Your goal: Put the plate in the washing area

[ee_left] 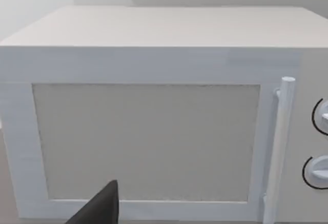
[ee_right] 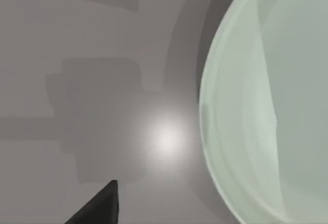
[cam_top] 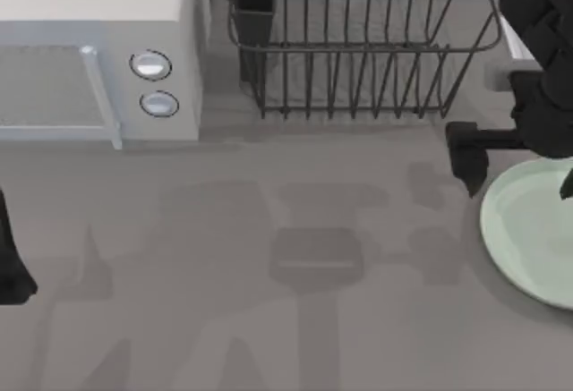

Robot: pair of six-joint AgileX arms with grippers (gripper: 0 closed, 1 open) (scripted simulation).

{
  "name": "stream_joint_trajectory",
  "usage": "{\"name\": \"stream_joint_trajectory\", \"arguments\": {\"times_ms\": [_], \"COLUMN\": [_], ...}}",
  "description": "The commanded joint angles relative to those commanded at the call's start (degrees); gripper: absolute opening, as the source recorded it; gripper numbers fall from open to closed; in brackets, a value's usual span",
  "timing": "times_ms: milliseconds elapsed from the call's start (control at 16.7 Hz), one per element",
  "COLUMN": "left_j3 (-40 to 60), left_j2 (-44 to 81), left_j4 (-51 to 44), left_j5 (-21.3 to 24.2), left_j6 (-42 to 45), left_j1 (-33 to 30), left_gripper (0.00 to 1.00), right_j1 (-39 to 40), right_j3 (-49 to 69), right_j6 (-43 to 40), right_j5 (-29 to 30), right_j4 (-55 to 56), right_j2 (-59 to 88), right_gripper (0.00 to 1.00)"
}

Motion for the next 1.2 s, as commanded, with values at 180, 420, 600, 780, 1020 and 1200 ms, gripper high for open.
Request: {"name": "stream_joint_trajectory", "arguments": {"times_ms": [180, 420, 600, 780, 1020, 1200], "left_j3": [0.0, 0.0, 0.0, 0.0, 0.0, 0.0], "left_j2": [0.0, 0.0, 0.0, 0.0, 0.0, 0.0], "left_j4": [0.0, 0.0, 0.0, 0.0, 0.0, 0.0], "left_j5": [0.0, 0.0, 0.0, 0.0, 0.0, 0.0], "left_j6": [0.0, 0.0, 0.0, 0.0, 0.0, 0.0], "left_j1": [0.0, 0.0, 0.0, 0.0, 0.0, 0.0], "left_gripper": [1.00, 1.00, 1.00, 1.00, 1.00, 1.00], "right_j1": [0.5, 0.2, 0.2, 0.3, 0.5, 0.6], "right_j3": [2.2, 2.0, 0.3, -3.5, -9.0, -10.5], "right_j6": [0.5, 0.4, 0.5, 0.6, 0.7, 0.8], "right_j5": [0.0, 0.0, 0.0, 0.0, 0.0, 0.1], "right_j4": [-1.7, -1.6, 0.7, 7.6, 17.6, 19.7], "right_j2": [2.8, 2.6, 3.7, 6.3, 10.3, 11.5], "right_gripper": [1.00, 1.00, 1.00, 1.00, 1.00, 1.00]}}
